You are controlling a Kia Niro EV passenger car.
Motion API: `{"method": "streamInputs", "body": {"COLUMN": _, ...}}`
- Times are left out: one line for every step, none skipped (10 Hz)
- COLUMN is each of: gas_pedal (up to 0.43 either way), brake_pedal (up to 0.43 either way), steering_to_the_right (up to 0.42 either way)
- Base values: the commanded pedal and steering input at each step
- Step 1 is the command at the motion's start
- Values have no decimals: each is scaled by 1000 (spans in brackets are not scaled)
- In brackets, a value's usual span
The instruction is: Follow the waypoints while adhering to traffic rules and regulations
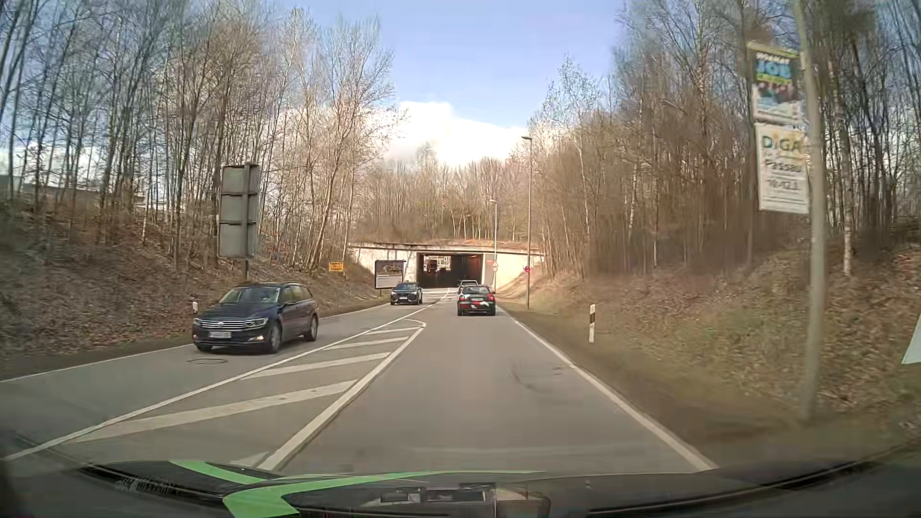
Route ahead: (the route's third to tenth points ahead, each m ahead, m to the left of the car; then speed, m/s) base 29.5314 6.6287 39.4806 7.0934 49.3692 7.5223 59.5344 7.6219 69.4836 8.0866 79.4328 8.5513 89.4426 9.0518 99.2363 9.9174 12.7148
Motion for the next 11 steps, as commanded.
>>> {"method": "streamInputs", "body": {"gas_pedal": 67, "brake_pedal": 0, "steering_to_the_right": -5}}
{"method": "streamInputs", "body": {"gas_pedal": 67, "brake_pedal": 0, "steering_to_the_right": -4}}
{"method": "streamInputs", "body": {"gas_pedal": 59, "brake_pedal": 0, "steering_to_the_right": -4}}
{"method": "streamInputs", "body": {"gas_pedal": 59, "brake_pedal": 0, "steering_to_the_right": -3}}
{"method": "streamInputs", "body": {"gas_pedal": 59, "brake_pedal": 0, "steering_to_the_right": -4}}
{"method": "streamInputs", "body": {"gas_pedal": 59, "brake_pedal": 0, "steering_to_the_right": -2}}
{"method": "streamInputs", "body": {"gas_pedal": 47, "brake_pedal": 0, "steering_to_the_right": -2}}
{"method": "streamInputs", "body": {"gas_pedal": 39, "brake_pedal": 0, "steering_to_the_right": -1}}
{"method": "streamInputs", "body": {"gas_pedal": 39, "brake_pedal": 0, "steering_to_the_right": -1}}
{"method": "streamInputs", "body": {"gas_pedal": 28, "brake_pedal": 0, "steering_to_the_right": -1}}
{"method": "streamInputs", "body": {"gas_pedal": 28, "brake_pedal": 0, "steering_to_the_right": -3}}
